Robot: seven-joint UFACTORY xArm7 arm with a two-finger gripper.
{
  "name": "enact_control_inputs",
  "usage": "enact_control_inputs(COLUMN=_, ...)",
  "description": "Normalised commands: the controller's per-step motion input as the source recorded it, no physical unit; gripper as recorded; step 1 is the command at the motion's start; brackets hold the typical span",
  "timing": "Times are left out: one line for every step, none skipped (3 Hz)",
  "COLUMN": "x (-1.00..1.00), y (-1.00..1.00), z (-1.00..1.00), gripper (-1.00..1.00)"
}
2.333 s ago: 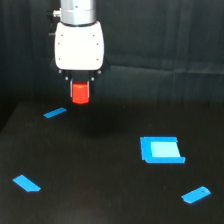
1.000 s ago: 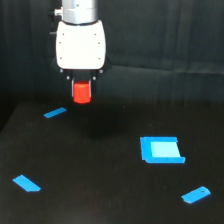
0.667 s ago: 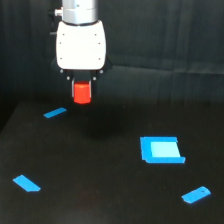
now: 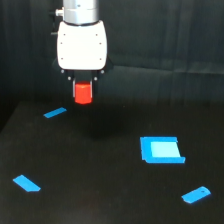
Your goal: Pick up the red object from the table
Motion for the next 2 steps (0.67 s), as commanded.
enact_control_inputs(x=0.12, y=0.01, z=0.06, gripper=-0.97)
enact_control_inputs(x=0.03, y=-0.01, z=0.11, gripper=-0.99)
